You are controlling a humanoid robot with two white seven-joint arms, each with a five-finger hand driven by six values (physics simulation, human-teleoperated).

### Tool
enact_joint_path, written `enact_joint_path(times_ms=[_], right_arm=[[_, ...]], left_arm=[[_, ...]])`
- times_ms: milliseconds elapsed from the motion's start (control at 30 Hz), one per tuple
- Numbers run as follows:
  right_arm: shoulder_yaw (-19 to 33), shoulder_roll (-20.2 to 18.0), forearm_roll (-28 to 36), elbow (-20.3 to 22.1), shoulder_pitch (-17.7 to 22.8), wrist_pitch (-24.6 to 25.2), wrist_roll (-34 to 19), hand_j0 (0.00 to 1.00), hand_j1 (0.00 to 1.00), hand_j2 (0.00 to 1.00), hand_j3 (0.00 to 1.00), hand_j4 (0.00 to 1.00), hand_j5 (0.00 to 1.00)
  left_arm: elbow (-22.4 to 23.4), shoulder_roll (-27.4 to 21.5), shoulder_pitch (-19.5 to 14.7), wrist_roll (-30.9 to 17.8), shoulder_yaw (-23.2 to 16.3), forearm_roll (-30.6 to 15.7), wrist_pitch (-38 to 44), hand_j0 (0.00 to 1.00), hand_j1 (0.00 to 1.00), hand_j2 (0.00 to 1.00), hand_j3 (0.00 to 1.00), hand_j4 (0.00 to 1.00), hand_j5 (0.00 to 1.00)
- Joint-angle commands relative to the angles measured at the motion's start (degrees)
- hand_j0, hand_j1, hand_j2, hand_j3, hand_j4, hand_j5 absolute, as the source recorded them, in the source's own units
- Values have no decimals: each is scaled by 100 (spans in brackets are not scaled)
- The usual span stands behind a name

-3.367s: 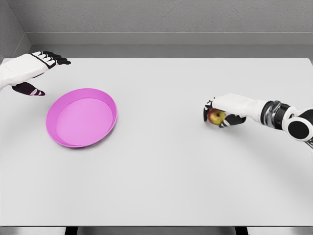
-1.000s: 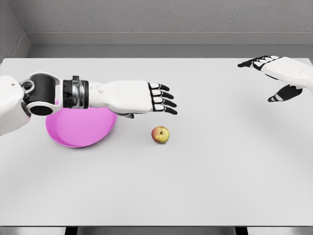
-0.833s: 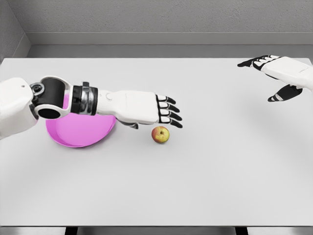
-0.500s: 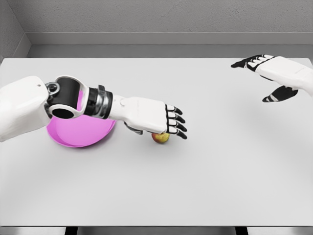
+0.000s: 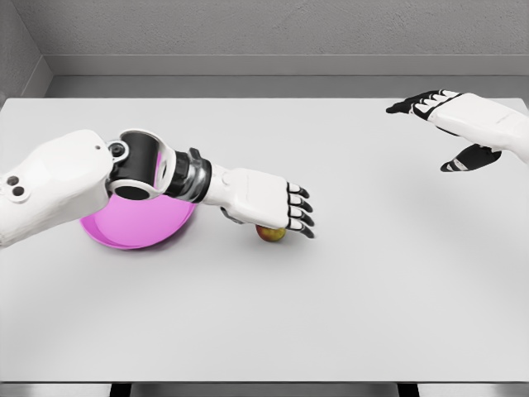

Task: Put the apple on the plate with both arms

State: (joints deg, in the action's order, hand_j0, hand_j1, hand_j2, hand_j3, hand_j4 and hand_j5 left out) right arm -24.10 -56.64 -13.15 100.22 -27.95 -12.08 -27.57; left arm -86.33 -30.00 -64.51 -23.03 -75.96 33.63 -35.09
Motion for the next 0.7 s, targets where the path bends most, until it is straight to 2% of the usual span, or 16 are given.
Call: enact_joint_path(times_ms=[0,133,400,533,567,667], right_arm=[[2,-14,14,-2,0,4,6,100,100,100,100,100,100],[2,-23,14,16,0,4,-3,100,100,100,100,100,100],[2,-5,14,7,0,4,6,100,100,100,100,100,100],[2,-5,14,7,0,4,6,100,100,100,100,100,100],[2,-5,14,7,0,13,-3,100,100,100,100,100,100],[2,4,14,7,0,4,6,100,100,100,100,100,100]], left_arm=[[64,21,0,-8,-33,21,9,100,100,100,100,100,100],[257,30,0,-8,-129,38,9,100,100,100,100,100,100],[266,3,17,18,-129,3,9,100,100,100,100,100,100],[283,21,26,44,-138,-6,9,80,80,80,80,80,80],[327,21,35,44,-138,12,9,73,73,73,73,73,73],[441,91,35,44,-191,47,9,73,73,73,73,73,73]])
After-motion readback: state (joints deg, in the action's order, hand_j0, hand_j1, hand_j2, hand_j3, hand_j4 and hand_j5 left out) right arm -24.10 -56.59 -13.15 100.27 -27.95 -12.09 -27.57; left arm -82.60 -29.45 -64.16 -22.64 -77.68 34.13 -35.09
